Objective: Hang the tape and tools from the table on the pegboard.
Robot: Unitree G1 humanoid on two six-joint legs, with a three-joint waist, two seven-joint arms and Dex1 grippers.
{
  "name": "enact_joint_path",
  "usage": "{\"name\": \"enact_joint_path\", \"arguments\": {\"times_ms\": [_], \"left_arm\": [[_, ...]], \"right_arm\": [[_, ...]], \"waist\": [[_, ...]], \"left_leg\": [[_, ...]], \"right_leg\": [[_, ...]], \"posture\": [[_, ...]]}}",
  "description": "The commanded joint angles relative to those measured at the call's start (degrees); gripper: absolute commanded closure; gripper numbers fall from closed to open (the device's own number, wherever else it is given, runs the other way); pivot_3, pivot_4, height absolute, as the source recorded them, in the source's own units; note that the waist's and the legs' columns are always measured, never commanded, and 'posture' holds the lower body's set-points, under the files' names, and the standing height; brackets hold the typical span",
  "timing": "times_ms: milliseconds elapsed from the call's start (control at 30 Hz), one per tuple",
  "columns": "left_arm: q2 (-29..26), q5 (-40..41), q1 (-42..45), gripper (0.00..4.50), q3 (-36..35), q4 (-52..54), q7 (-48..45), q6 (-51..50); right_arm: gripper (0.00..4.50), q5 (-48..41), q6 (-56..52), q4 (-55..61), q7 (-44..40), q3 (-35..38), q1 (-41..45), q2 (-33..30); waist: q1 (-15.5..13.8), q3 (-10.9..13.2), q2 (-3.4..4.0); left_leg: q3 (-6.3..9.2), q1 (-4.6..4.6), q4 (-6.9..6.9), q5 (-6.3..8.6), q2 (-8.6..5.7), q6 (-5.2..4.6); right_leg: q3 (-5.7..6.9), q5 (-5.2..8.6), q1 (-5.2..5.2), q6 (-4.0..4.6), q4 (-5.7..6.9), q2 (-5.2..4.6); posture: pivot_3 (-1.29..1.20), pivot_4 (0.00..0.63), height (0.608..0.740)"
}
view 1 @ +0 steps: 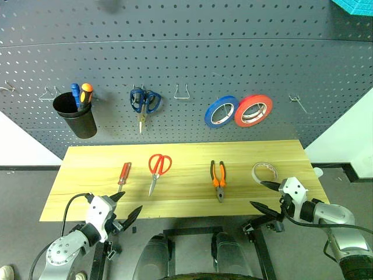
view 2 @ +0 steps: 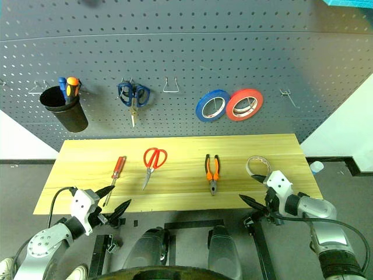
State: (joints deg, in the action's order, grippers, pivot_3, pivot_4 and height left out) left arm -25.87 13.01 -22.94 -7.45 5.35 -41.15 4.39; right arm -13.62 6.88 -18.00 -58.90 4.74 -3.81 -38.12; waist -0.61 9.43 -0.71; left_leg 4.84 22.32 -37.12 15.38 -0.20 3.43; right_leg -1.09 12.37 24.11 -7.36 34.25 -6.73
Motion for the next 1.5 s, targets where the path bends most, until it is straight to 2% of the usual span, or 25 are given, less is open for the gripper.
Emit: {"name": "enact_joint_path", "arguments": {"times_ms": [33,467,900,1500], "left_arm": [[-0.6,0.0,-0.4,0.40,0.3,1.8,0.0,0.2],[-0.2,-0.5,-0.7,0.40,0.3,-2.5,-0.9,4.0],[0.3,-1.0,0.4,0.40,0.7,-9.2,-1.8,9.5],[-0.6,-0.2,-0.8,0.40,1.1,1.1,0.4,2.2]], "right_arm": [[0.00,0.0,1.8,-0.7,-0.4,0.2,0.9,0.3],[0.00,0.5,5.9,-6.2,-1.8,0.4,1.9,0.6],[0.00,0.3,3.5,-2.2,-1.1,0.4,1.0,0.7],[0.00,0.7,3.2,-2.5,-0.7,0.4,1.7,0.7]], "waist": [[0.0,0.0,0.00],[0.0,0.0,0.01],[0.0,0.0,0.02],[0.0,0.0,0.02]], "left_leg": [[0.00,0.00,0.00,0.00,0.00,0.00],[0.00,-0.04,-0.01,0.00,0.00,0.00],[0.00,-0.11,-0.04,0.00,0.00,-0.01],[0.00,-0.17,-0.04,0.00,0.00,-0.01]], "right_leg": [[0.00,0.00,0.00,0.00,0.00,0.00],[0.00,-0.01,-0.05,0.02,0.01,0.01],[0.00,-0.02,-0.10,0.03,0.05,0.01],[-0.01,-0.01,-0.17,0.02,0.07,0.01]], "posture": [[0.03,0.132,0.729],[0.03,0.133,0.729],[0.03,0.135,0.729],[0.03,0.133,0.729]]}}
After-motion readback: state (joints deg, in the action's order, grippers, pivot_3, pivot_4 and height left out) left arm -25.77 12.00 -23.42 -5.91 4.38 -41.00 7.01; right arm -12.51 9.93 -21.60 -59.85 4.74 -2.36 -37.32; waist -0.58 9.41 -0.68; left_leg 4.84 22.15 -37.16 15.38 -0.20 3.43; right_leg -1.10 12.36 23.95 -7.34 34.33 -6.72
